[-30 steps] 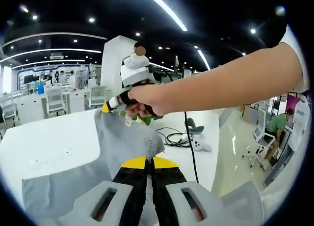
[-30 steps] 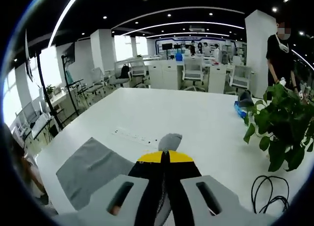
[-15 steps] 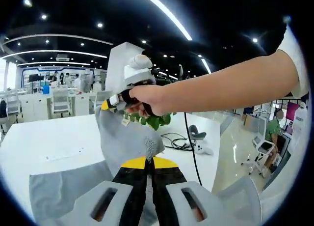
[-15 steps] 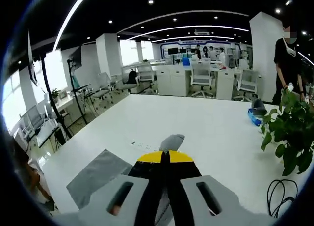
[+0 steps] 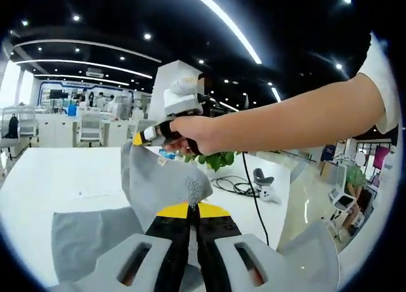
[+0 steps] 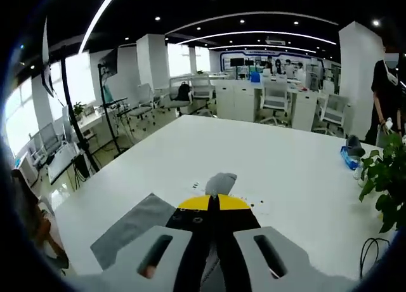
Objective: Fold the towel on the table until its edges align and the towel forms a compact rectangular stack.
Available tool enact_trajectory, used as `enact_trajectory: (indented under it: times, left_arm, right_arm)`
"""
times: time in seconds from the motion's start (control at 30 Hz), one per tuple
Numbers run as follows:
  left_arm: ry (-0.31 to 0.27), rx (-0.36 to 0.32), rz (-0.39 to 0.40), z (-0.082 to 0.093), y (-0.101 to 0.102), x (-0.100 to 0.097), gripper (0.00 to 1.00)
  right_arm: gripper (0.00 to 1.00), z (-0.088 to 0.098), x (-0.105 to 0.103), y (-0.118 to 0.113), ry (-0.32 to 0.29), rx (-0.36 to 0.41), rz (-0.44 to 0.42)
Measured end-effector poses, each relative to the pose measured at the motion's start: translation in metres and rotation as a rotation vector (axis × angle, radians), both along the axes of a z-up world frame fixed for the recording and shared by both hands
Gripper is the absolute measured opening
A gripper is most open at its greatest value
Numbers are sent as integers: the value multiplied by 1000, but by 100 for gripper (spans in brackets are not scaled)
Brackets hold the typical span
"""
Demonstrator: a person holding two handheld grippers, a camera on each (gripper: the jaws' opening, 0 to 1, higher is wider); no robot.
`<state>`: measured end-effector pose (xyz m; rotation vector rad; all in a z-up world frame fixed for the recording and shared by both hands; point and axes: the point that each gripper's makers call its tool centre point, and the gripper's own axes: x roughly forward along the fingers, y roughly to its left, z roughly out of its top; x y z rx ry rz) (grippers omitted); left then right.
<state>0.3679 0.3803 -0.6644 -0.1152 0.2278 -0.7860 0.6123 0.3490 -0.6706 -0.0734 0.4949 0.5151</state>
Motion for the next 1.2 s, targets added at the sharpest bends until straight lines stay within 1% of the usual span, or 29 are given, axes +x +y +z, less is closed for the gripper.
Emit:
enact_trajectory:
  times: [0.07, 0.13, 0.17, 0.2, 0.27, 0.33, 0.4, 0.43, 0.47, 0.53, 0.57, 0.83, 0.93, 1.0, 1.07, 1.2]
  left_arm:
    - [13, 7, 0, -6, 6, -1, 2]
    - [9, 18, 8, -10, 14, -2, 2]
    - [15, 20, 14, -13, 20, -3, 2]
    - [8, 13, 30, -13, 28, -4, 2]
    - [12, 8, 46, -15, 37, -5, 2]
    - [24, 7, 61, -21, 47, -4, 2]
    - [28, 15, 82, -28, 58, -3, 2]
    - [-8, 34, 139, -28, 71, 2, 2]
    - [-19, 32, 151, -29, 76, 2, 2]
    - [4, 21, 159, -36, 83, 0, 2]
    - [16, 23, 167, -43, 89, 2, 2]
    - [43, 42, 195, -61, 112, -1, 2]
    - [60, 53, 214, -71, 120, -3, 2]
    - [66, 49, 237, -77, 127, -2, 2]
    - [90, 49, 256, -85, 133, 1, 2]
    - [98, 50, 274, -91, 141, 1, 2]
  right_arm:
    - [0, -4, 0, 8, 5, -11, 4]
    - [0, -9, 0, 19, 12, -10, 9]
    - [0, -12, 0, 26, 18, -6, 13]
    - [0, -13, -1, 31, 20, -3, 15]
    - [0, -17, -2, 44, 21, -15, 27]
    - [0, -23, -2, 56, 22, -29, 41]
    - [0, -28, 0, 61, 26, -38, 39]
    - [0, -32, 0, 66, 26, -42, 36]
    - [0, -34, 0, 69, 22, -46, 39]
    - [0, -39, 1, 75, 13, -82, 48]
    - [0, -41, 1, 79, 13, -83, 50]
    - [0, -60, 2, 109, 35, -90, 70]
    - [0, -65, 1, 120, 33, -91, 80]
    - [0, -70, 0, 126, 33, -100, 83]
    - [0, -75, 0, 130, 32, -106, 80]
    - [0, -84, 0, 137, 29, -102, 61]
